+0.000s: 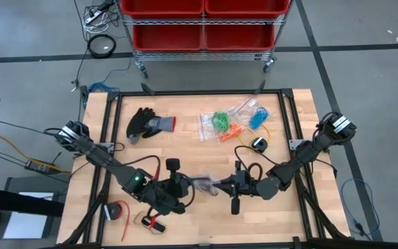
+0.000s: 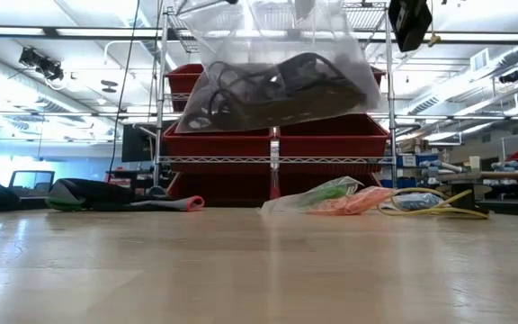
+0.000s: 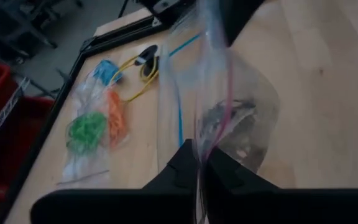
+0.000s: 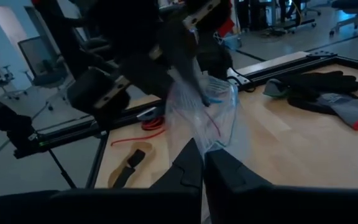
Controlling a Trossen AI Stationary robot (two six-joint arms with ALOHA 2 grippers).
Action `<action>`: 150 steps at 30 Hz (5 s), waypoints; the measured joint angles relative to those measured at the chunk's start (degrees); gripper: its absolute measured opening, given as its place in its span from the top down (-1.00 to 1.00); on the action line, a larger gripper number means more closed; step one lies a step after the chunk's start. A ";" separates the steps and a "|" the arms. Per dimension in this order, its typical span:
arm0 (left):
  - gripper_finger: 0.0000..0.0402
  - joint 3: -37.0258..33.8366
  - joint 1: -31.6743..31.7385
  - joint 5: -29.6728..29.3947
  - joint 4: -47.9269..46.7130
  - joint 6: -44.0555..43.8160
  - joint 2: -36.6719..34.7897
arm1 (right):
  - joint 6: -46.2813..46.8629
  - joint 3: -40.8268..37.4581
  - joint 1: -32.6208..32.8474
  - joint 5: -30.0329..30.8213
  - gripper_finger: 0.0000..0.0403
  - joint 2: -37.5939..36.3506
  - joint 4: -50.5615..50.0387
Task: Sort rubber bands
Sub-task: Close the transparent zip bag
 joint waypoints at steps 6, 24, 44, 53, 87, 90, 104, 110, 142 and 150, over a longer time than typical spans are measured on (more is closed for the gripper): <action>0.86 0.00 0.75 4.13 1.65 -1.47 0.00 | -0.12 0.00 0.12 0.03 1.00 0.00 0.40; 0.64 0.02 1.03 12.65 2.91 0.50 0.00 | -0.60 0.00 0.14 -0.39 1.00 0.00 0.06; -0.07 12.06 -1.58 -5.45 -34.14 -11.76 -1.71 | -9.41 0.00 4.81 7.16 1.00 -6.13 -1.19; 0.03 -5.73 -2.80 -3.82 -14.24 -17.39 -10.78 | -12.66 0.00 6.24 7.90 1.00 -9.03 -1.16; 0.04 -38.77 4.96 24.07 70.47 -10.87 -12.22 | -17.00 1.97 3.01 5.98 1.00 -8.81 0.50; 0.04 -38.73 5.82 26.25 70.80 -12.47 -11.29 | -16.99 1.97 3.01 6.00 1.00 -8.79 0.50; 0.17 -38.75 6.21 28.28 76.83 -12.16 -7.41 | -16.97 1.97 3.01 6.02 1.00 -8.65 0.31; 0.65 -38.75 6.21 29.92 76.83 -10.38 -7.41 | -16.95 1.97 3.01 6.04 1.00 -8.61 0.08; 1.00 -11.12 5.38 28.98 0.41 -1.82 -21.92 | 1.24 1.97 3.47 -1.45 1.00 -8.58 -14.37; 1.00 -0.39 5.38 31.85 -17.40 -2.32 -21.94 | -2.44 6.76 3.32 -1.98 0.97 -8.57 -15.13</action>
